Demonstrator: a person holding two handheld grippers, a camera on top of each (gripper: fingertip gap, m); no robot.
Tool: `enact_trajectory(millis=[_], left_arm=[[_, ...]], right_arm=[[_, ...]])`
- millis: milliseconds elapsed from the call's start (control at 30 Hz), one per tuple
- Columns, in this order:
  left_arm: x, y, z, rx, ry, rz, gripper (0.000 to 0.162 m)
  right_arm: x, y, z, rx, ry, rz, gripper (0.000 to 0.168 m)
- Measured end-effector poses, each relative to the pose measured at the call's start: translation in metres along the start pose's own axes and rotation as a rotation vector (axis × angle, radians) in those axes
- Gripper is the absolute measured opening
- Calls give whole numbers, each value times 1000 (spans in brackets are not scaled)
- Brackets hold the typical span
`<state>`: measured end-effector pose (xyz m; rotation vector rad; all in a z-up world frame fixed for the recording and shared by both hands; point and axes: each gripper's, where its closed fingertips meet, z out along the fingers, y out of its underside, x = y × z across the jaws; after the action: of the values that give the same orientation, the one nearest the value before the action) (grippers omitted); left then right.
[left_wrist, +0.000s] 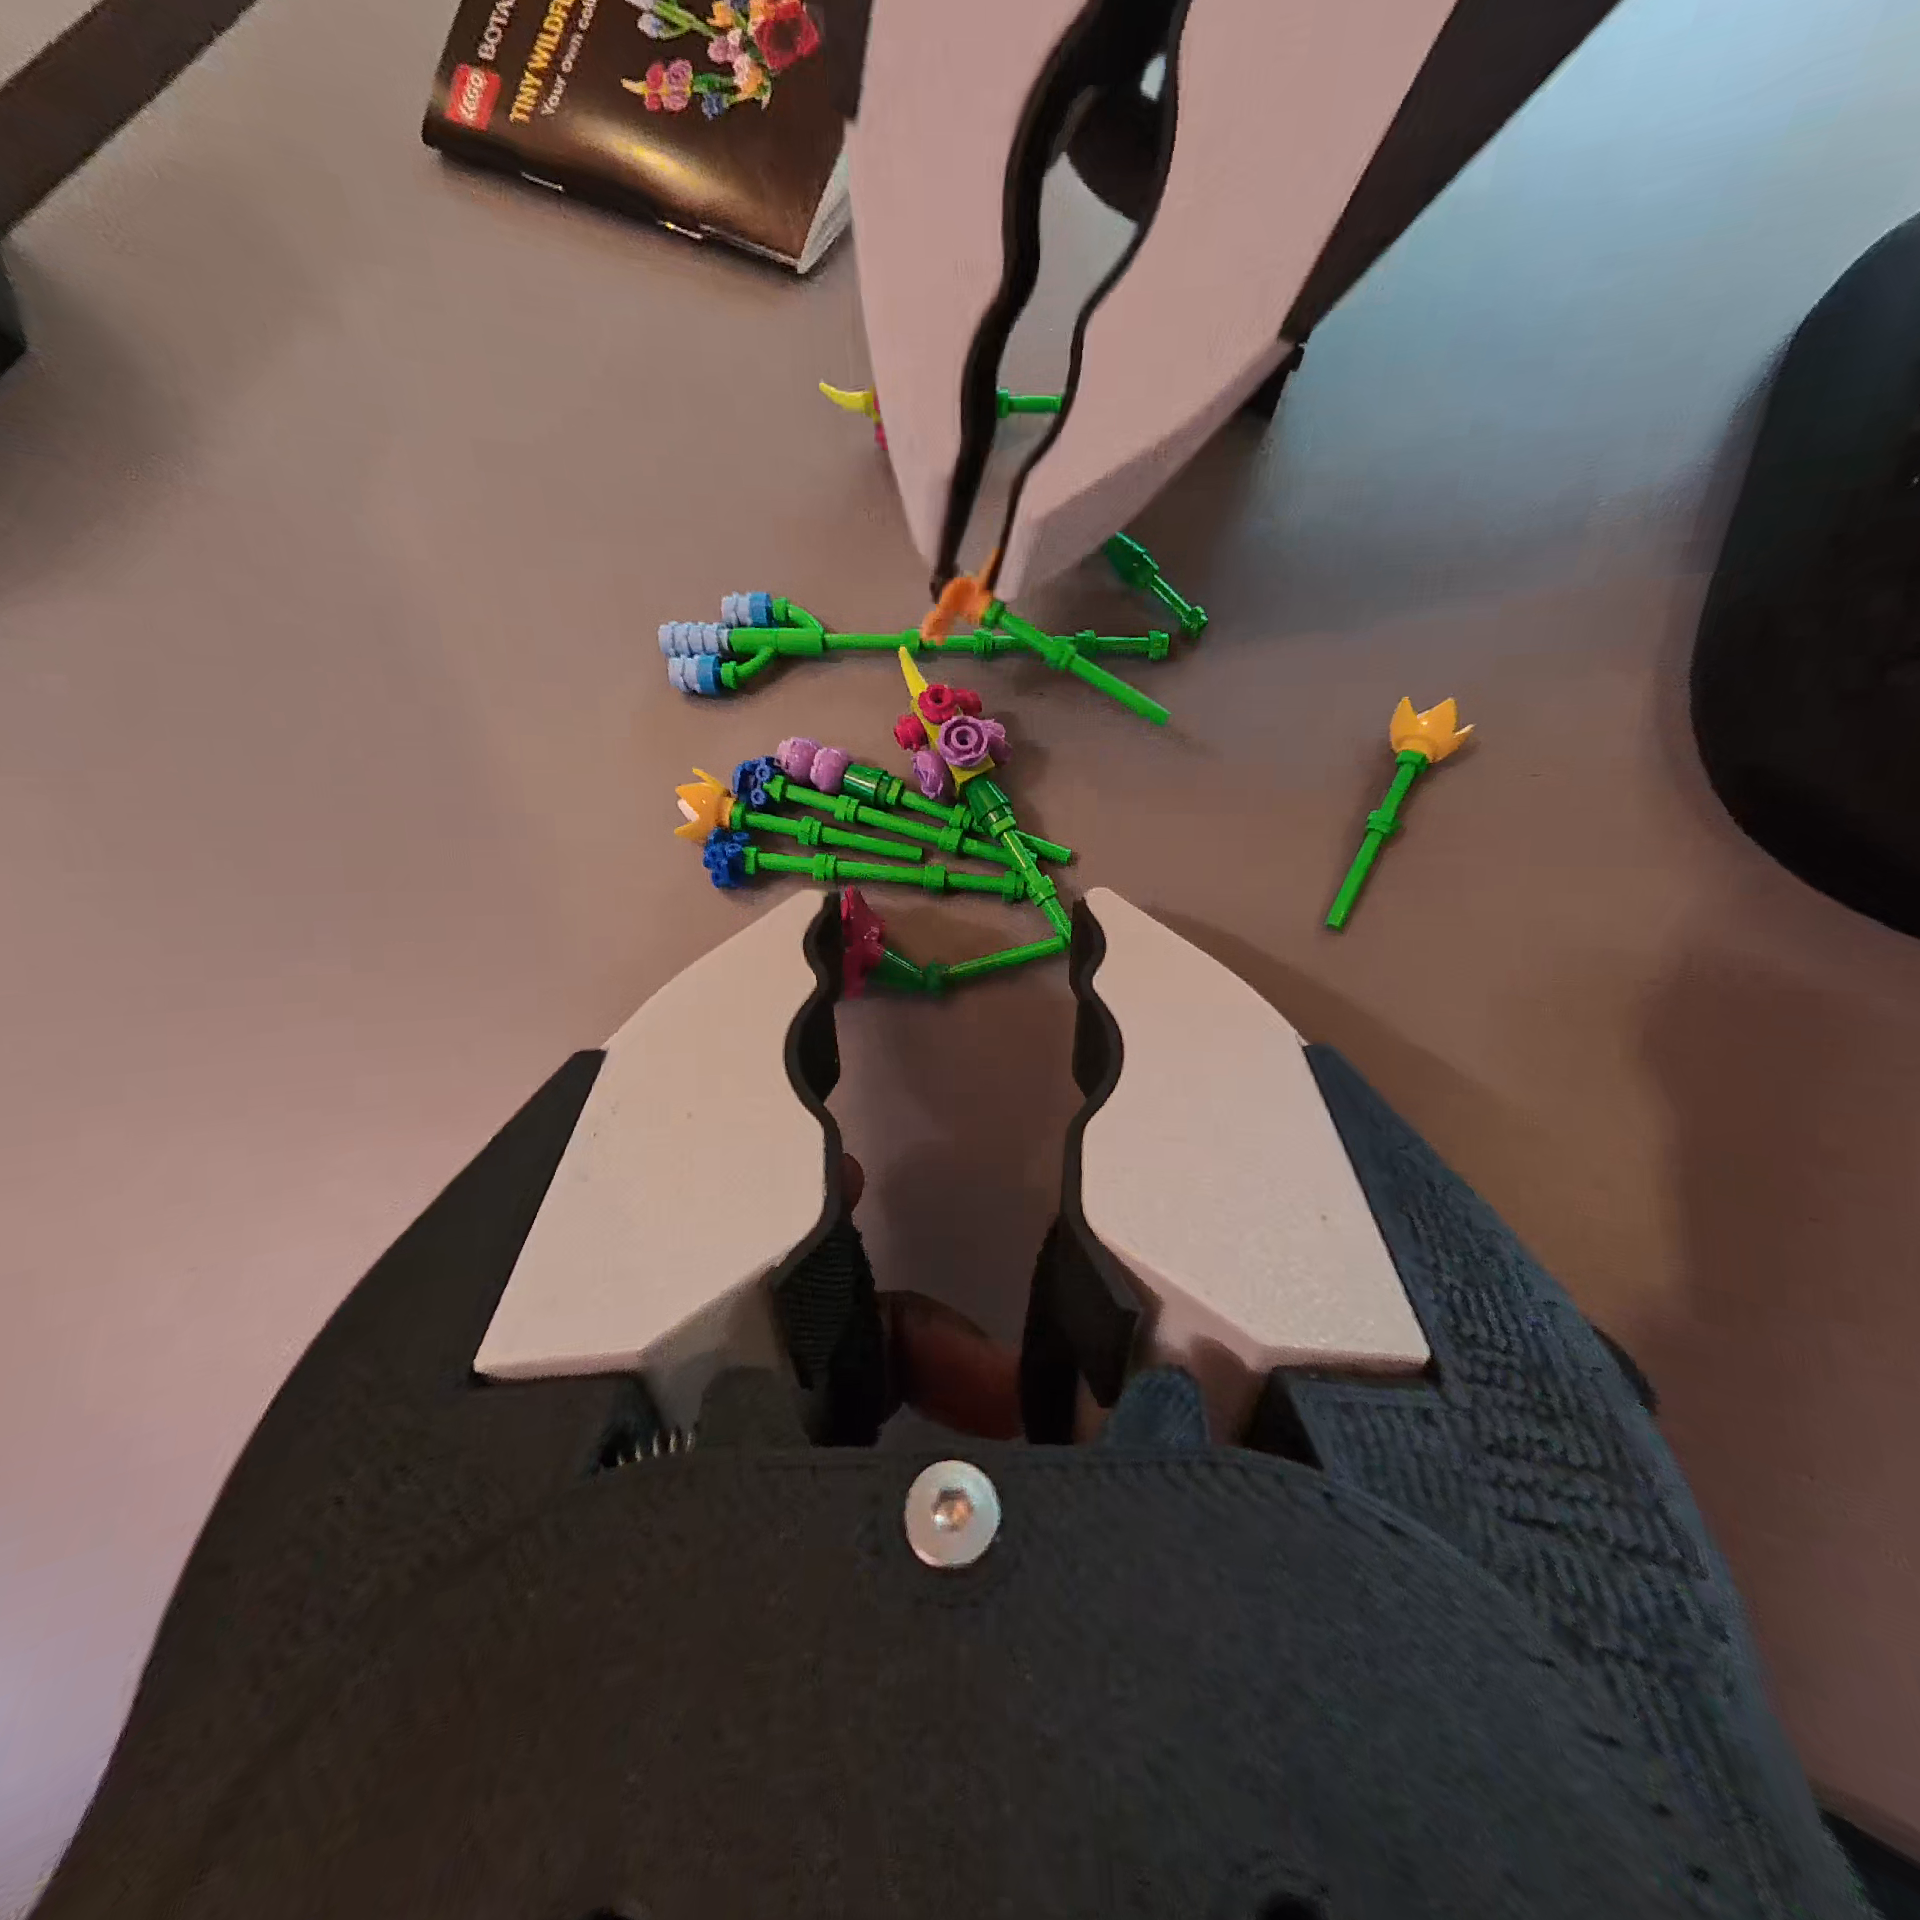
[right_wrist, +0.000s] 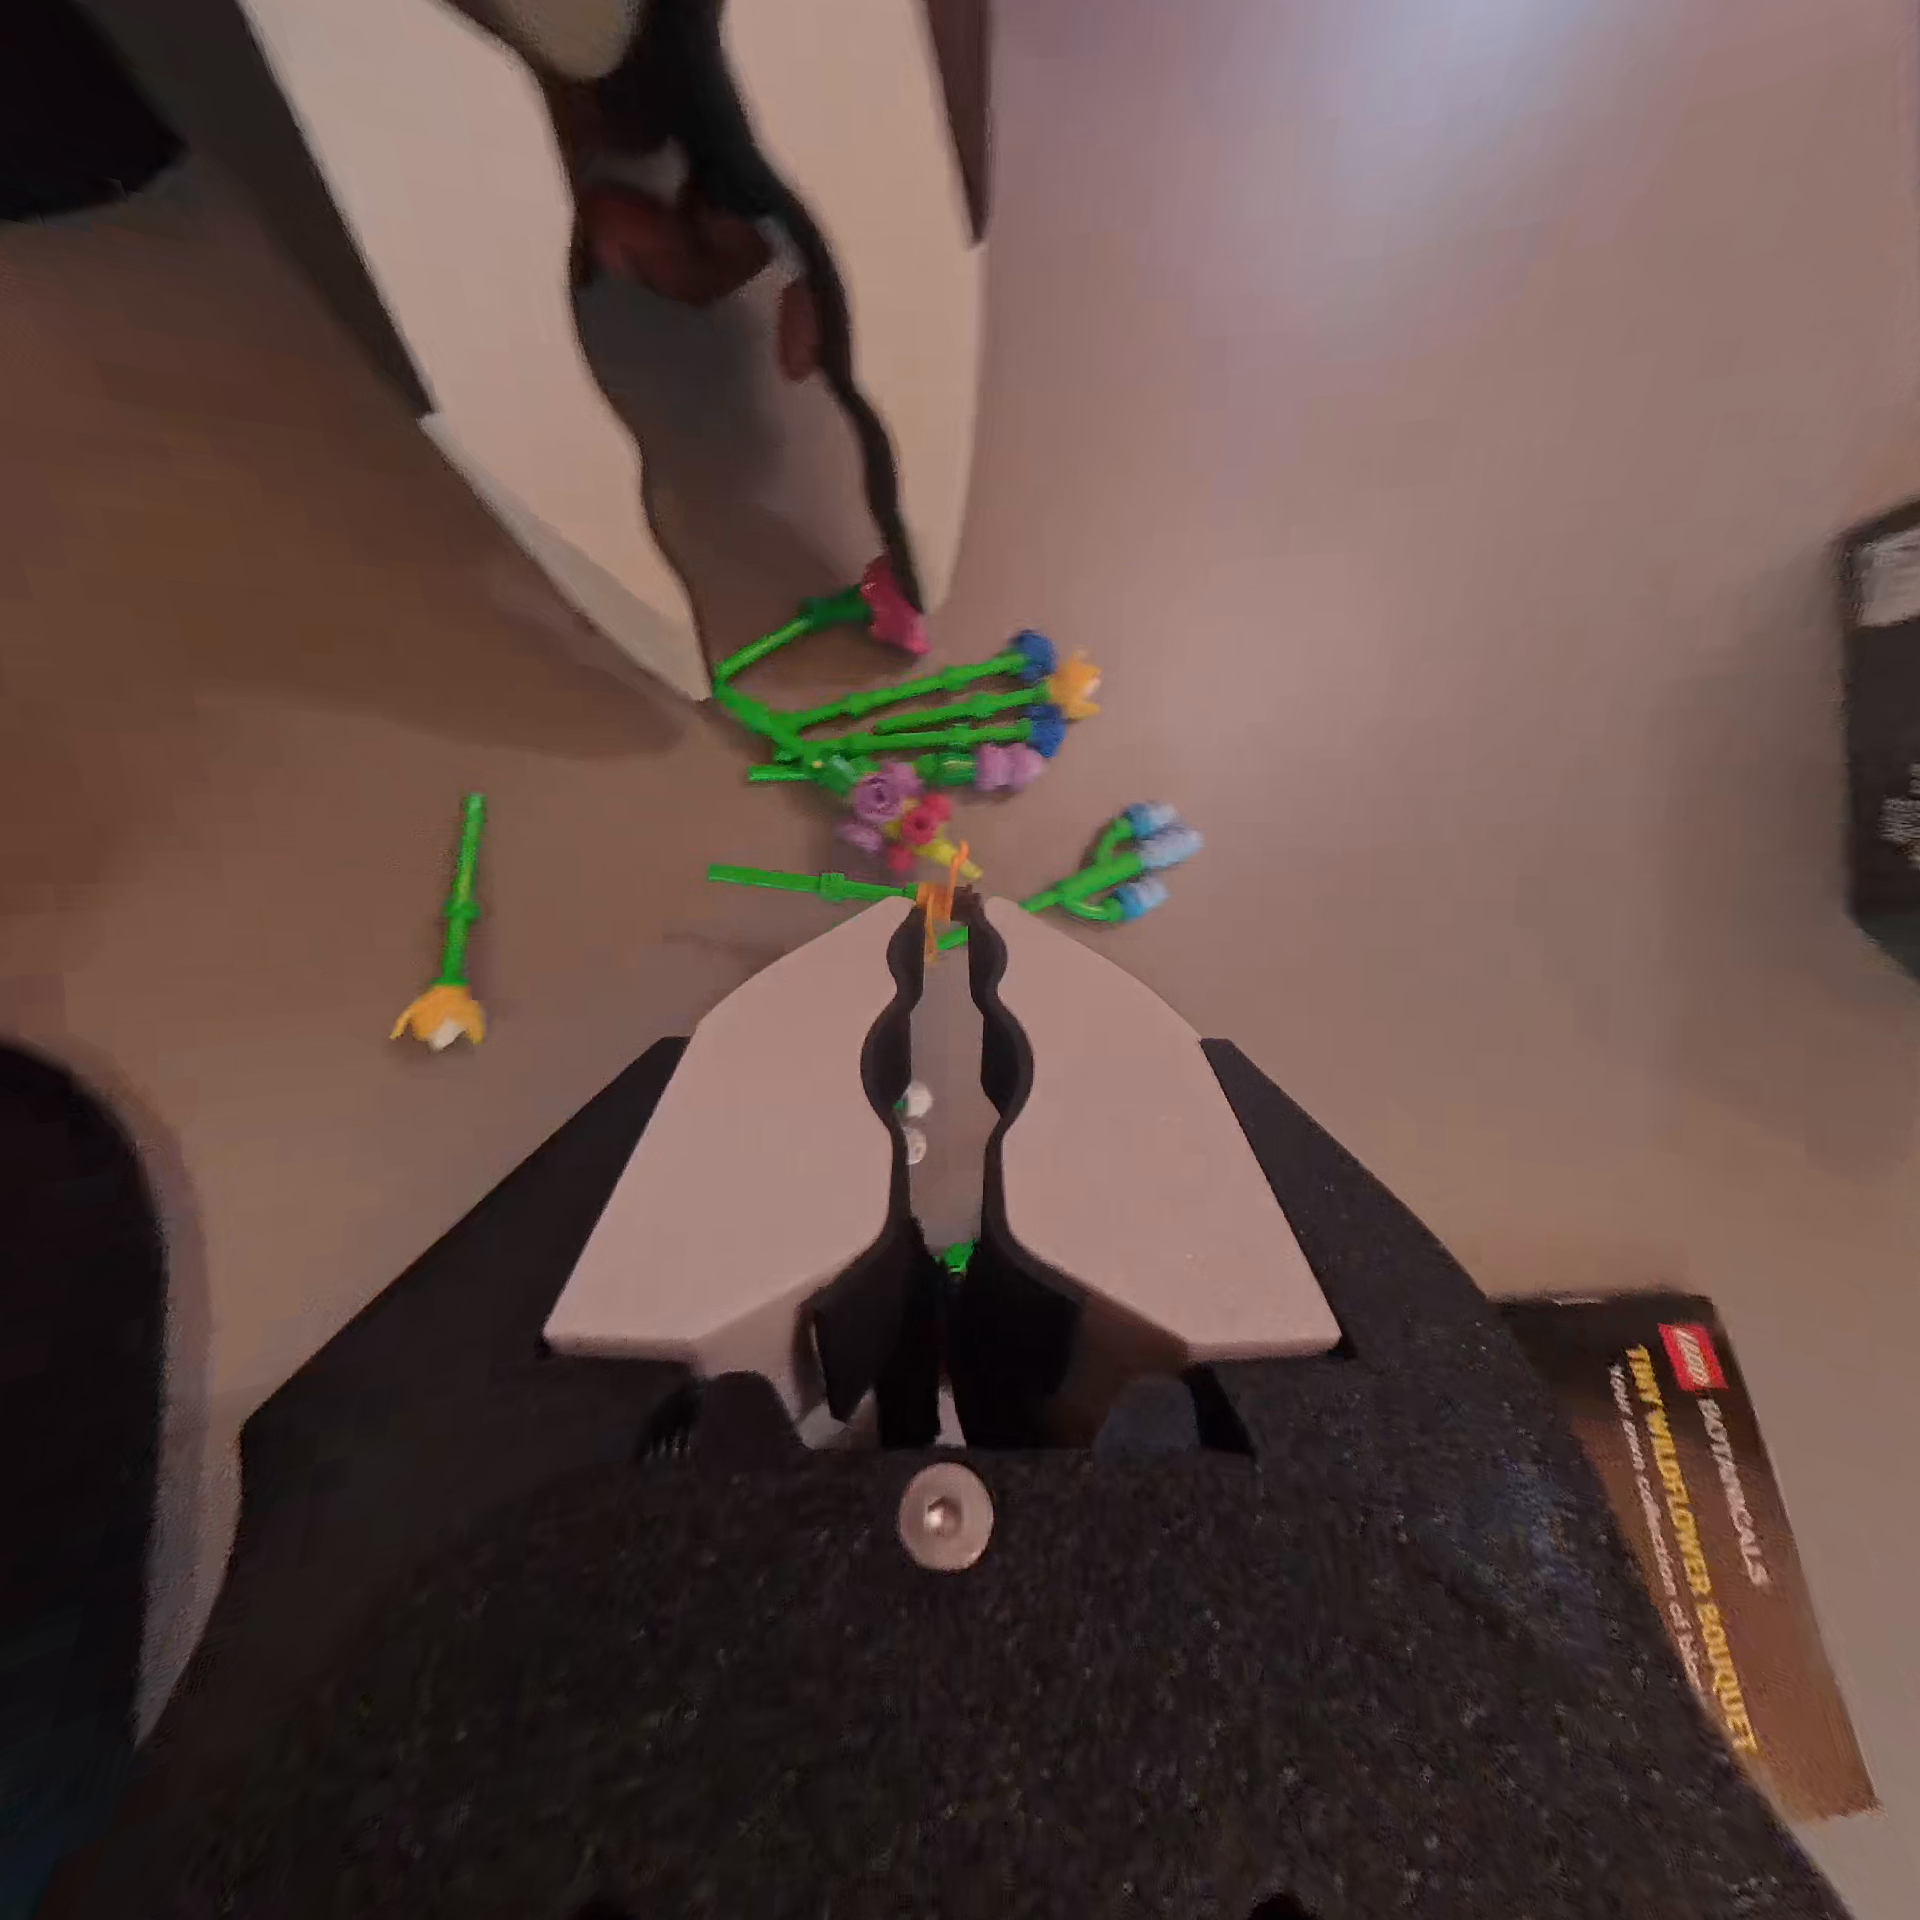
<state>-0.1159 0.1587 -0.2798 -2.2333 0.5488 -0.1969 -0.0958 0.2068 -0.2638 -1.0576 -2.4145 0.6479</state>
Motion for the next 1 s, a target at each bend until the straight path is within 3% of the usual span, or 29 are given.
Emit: enact_trajectory(millis=[100, 200, 267, 400, 567, 733, 800, 900, 1000], left_arm=[[-4, -3, -5, 16, -3, -15, 42], [-11, -4, -10, 36, -19, -29, 42], [-17, -4, -14, 41, -36, -31, 42], [-23, 0, -17, 38, -31, -2, 42], [-19, 3, -14, 21, -26, 33, 42], [-23, 4, -14, 17, -41, 33, 42], [-24, 4, -14, 22, -44, 23, 42], [-24, 3, -14, 23, -45, 26, 42], [-24, 3, -14, 23, -45, 33, 42]], right_arm=[[1, 12, 10, -131, -25, 10, 8], [2, 9, 19, -132, -22, -4, 9], [4, 13, 17, -176, -11, 9, 20], [-1, -12, 3, -41, -55, 135, 26], [-3, -8, 16, -42, -178, 247, 32], [-11, -5, 27, -86, -250, 367, 56], [-10, -4, 31, -88, -193, 367, 52], [-12, -5, 34, -68, -176, 350, 30], [-9, -12, 28, -40, -191, 286, 30]])
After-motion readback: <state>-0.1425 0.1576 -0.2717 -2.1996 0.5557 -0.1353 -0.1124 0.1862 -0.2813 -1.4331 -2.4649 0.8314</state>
